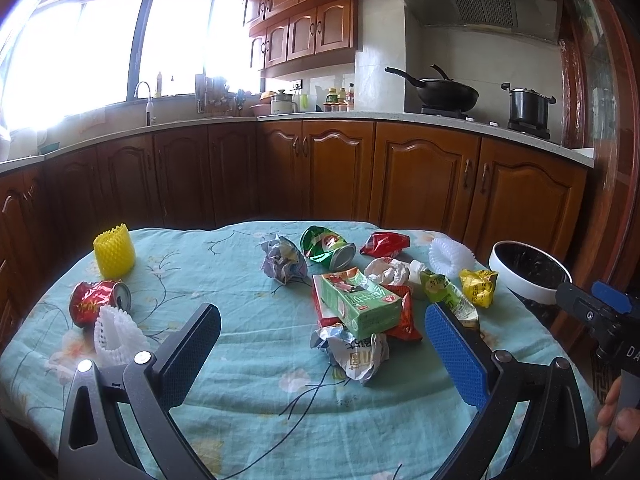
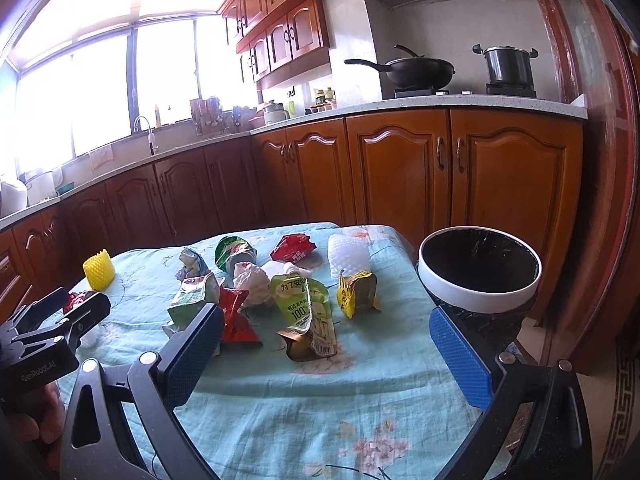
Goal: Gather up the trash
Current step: 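Reach both tools toward the pile of trash on the table, then grasp the crumpled foil wrapper with the left tool while the right tool grasps the green pouch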
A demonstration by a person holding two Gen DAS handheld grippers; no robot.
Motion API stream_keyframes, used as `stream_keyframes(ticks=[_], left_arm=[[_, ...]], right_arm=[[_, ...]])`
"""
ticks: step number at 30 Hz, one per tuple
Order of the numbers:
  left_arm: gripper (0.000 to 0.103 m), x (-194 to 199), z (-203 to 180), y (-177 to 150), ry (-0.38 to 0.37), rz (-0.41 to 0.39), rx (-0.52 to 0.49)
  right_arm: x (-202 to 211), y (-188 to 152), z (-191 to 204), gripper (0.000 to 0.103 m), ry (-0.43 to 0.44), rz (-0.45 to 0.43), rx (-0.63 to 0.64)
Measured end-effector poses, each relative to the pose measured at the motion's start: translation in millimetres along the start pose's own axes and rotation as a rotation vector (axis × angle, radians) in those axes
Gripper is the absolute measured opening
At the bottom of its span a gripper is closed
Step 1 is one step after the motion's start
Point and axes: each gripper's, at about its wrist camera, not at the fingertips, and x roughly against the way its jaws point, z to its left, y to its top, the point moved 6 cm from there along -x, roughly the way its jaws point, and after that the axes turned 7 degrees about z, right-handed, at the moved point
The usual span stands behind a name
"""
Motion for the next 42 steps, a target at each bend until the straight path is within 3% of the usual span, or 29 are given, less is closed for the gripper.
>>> stream_keyframes(ticks=[10,17,25,26,27,36,39,42], left_arm=[[0.102,-17,9,1,0.043,0.055,-0.053],[0.102,-34,9,6,0.021,0.168,-0.045],[0.102,-59,-1,9,0.006,0.217,-0.052],[0.102,-63,-5,5,-0.044,0.251,-0.056],[0.102,-67,-5,2,-0.046,0.267,-0.06],[0.082,-112,1,-16,-0.113,0.435,-0.04],[0.08,-126,-1,-17,-0.116,0.455,-0.068],[0.067,-138,-4,-21,-0.126,0.473,-0.089]], right_arm=[[-14,0,-1,0.102,0.025,0.045,-0.015],[-29,-1,-2,0.098,0.069,0.105,-0.045],[-51,0,-5,0.071,0.105,0.18,-0.068],[-55,-1,-4,0.069,0.111,0.193,-0.069],[-59,-2,-4,0.065,0.119,0.208,-0.071],[-103,-9,0,0.053,0.182,0.328,-0.078],[-118,-7,3,0.049,0.191,0.349,-0.073],[-134,-5,5,0.044,0.193,0.37,-0.066]])
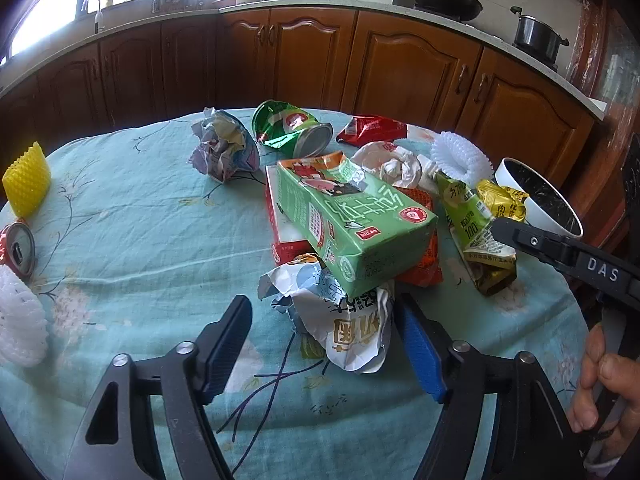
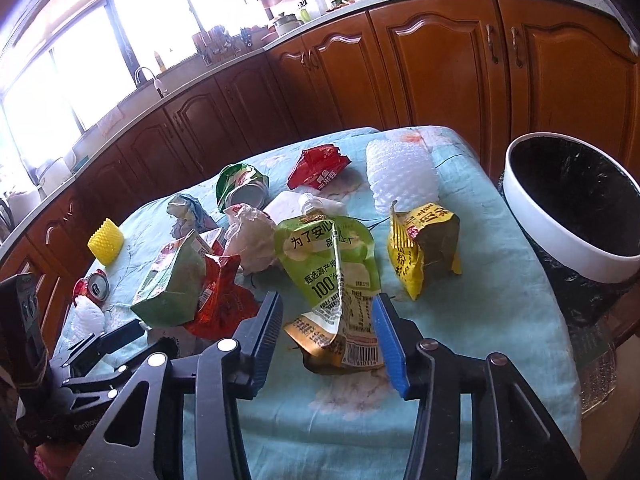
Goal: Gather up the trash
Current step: 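Grasp the crumpled foil wrapper with the left tool while the right tool grasps the green pouch, then carry both held items over the trash bin and open both tools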
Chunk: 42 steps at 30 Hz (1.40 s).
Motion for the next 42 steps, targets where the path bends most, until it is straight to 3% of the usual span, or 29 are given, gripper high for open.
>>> stream_keyframes(ticks=[2,5,7,16,26,32,42], left_arm=[[0.049,-4,-2,0,-0.026,0.01,0.002],[0.033,-5,-4,2,-0.044,-0.004,-0.012],[0.023,-1,-4,2,-0.059,-0.011,-0.015],[0.019,36,-5,-20,-0.121,-0.07,0.024],[0.019,84,-46,-32,-0.201,-0.154,-0.068],[0.019,74,-67,-21,-0.243,-0.136,-0.099],[0.019,23,-117,34,-0.3,-0.104,-0.167]], right_arm=[[-10,2,-1,0.038,-0.008,0.02,0.004],[-25,0,-4,0.014,-0.007,0.06,0.001],[-27,-1,-4,0.011,-0.004,0.057,0.001],[-7,-14,0,0.009,0.039,0.034,-0.012],[36,-20,9,0.009,0.07,-0.038,-0.003],[62,-17,-10,0.009,0.061,-0.091,-0.035],[89,-6,-68,0.009,-0.006,-0.149,-0.119]])
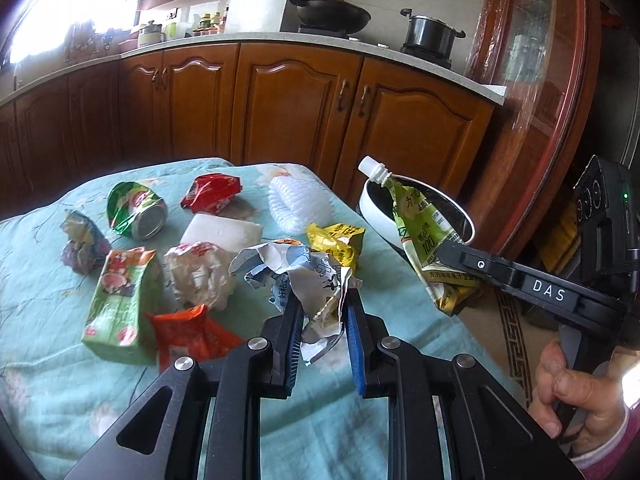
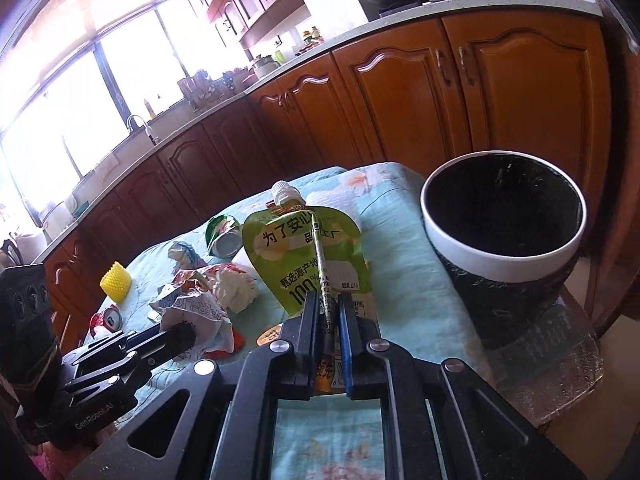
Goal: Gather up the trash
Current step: 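Carry both held items over the trash bin and open both tools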
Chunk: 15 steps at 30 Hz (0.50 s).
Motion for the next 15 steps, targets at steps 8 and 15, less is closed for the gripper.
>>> stream_keyframes(ticks=[8,15], left_arm=[[0.019,-49,-29,39,-0.043,0.021,-0.049],[0.02,-91,-52,78,-0.097,0.033,-0.071]], right_arm=[[17,25,-59,0.009,-0.077,-0.045,-0.065],[14,44,-108,0.009,-0.131,-0.038,-0.129]])
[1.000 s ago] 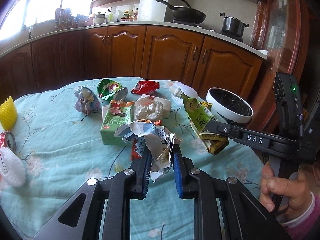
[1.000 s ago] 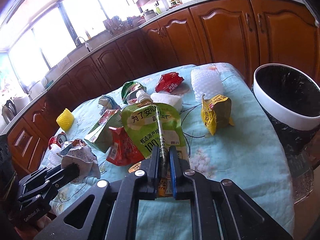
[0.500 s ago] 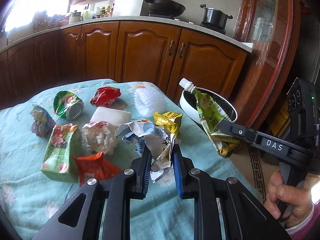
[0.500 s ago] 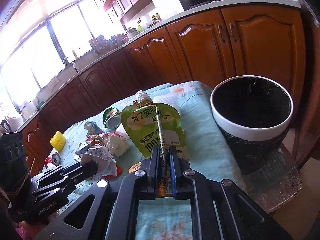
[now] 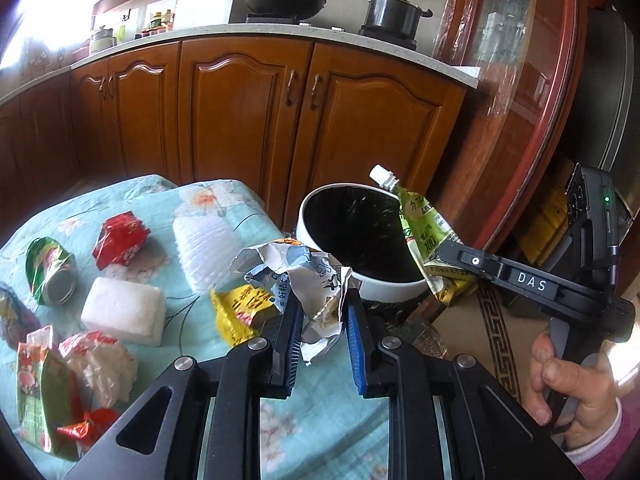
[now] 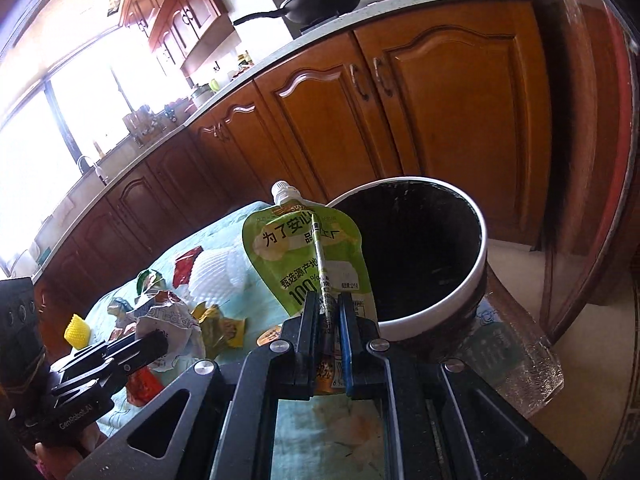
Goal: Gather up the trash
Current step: 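Carry both held items over the trash bin and open both tools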
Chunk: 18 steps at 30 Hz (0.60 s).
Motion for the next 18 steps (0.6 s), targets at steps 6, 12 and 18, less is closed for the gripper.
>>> stream_keyframes(ticks=[6,12,18], left_arm=[[0.02,-37,-13,35,-0.014,0.019,-0.01],[0.02,-83,-26,66,-0.004,0.05,-0.022],[0.021,-127,-32,87,-0.01,0.092,-0.009]], right_arm=[[-13,22,-21,0.009,-0.042,0.01,-0.007],[-29,36,-38,0.009,-0.073,0.048,-0.01],[-45,44,-50,0.009,-0.105,0.086,-0.002]])
